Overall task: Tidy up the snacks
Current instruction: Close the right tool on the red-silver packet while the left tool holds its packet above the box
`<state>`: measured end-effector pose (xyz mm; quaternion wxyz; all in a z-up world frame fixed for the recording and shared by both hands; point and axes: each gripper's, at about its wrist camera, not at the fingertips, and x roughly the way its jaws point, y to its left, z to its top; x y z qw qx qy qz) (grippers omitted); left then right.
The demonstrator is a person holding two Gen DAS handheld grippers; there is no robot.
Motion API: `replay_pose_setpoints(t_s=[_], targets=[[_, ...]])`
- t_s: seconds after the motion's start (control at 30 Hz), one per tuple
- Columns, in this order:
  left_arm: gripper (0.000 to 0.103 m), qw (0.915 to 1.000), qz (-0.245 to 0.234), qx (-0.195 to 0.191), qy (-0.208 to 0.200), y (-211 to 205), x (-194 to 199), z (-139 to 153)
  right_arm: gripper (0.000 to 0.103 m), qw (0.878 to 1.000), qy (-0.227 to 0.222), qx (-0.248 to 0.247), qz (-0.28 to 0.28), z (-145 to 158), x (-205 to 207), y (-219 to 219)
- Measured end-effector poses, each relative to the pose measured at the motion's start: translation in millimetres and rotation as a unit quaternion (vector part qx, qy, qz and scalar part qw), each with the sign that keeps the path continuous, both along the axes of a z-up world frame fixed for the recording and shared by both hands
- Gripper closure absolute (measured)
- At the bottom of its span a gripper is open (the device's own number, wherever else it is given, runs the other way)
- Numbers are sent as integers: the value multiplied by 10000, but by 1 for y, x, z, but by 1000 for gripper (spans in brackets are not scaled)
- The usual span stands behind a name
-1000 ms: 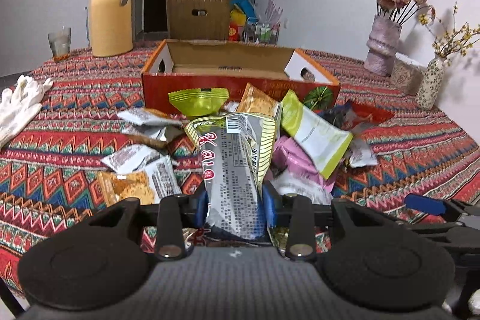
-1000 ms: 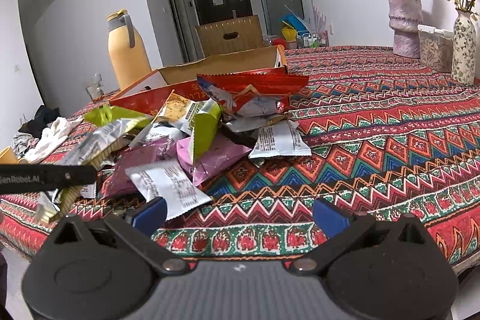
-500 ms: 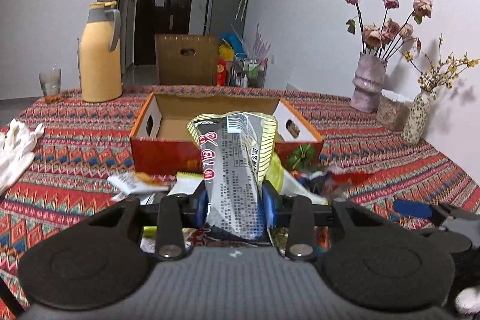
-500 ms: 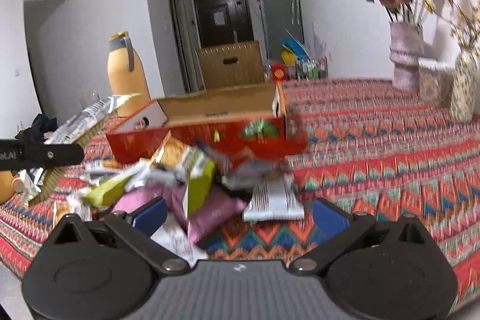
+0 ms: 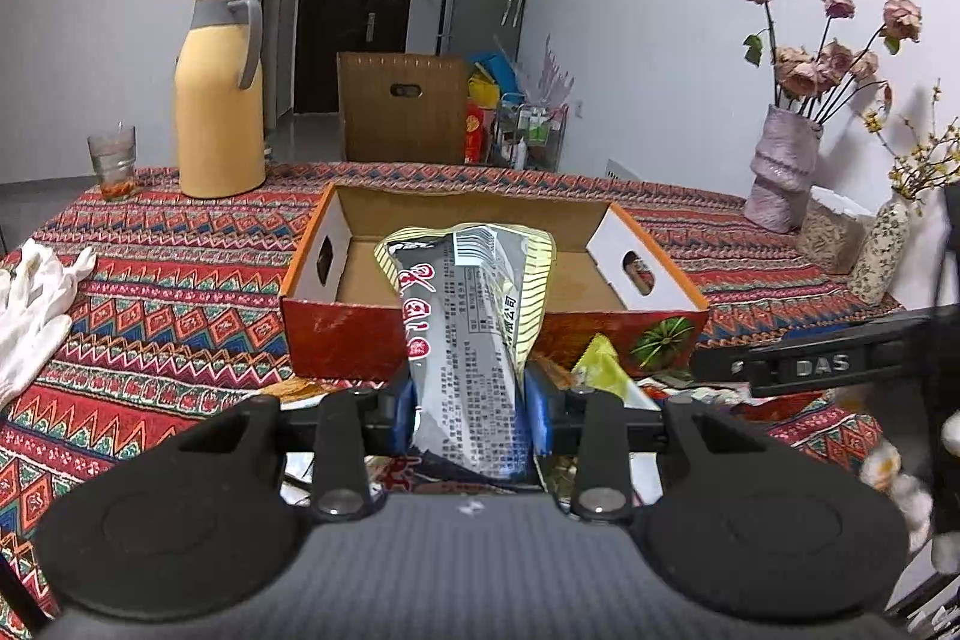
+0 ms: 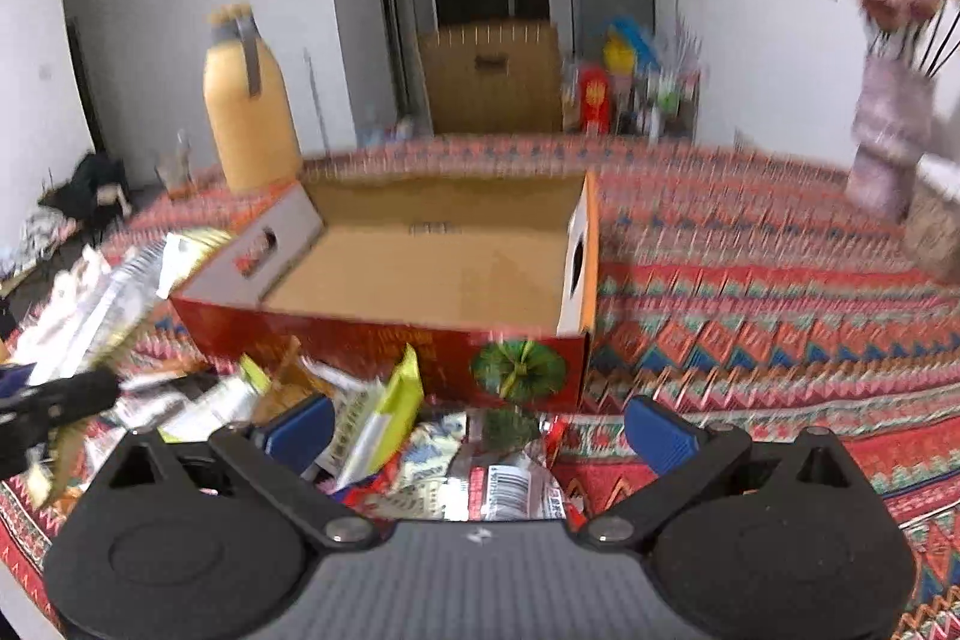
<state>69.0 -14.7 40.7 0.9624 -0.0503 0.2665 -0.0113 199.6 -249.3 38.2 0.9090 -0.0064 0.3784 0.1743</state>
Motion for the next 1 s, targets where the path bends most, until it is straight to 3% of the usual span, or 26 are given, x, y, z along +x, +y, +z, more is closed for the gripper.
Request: replay_pose_setpoints(t_s=[0.13, 0.37, 0.73, 0.8, 1.0], targets=[[66, 10000, -14, -20, 90, 7, 5, -8, 5, 9988, 479, 9, 27, -23, 7, 2], [66, 9997, -67, -95, 223, 12, 11, -20, 11, 9977, 643, -167, 108, -48, -5, 9], [66, 9996, -17, -122, 235, 17, 10, -21, 38, 9971, -350, -632, 244, -40, -39, 18], [66, 9997, -21, -116, 216, 17, 9, -20, 48, 9969, -494, -581, 185, -37, -43, 15], [66, 9999, -12, -96, 128, 17, 6, -15, 57, 9976, -668, -182, -8, -28, -50, 3]])
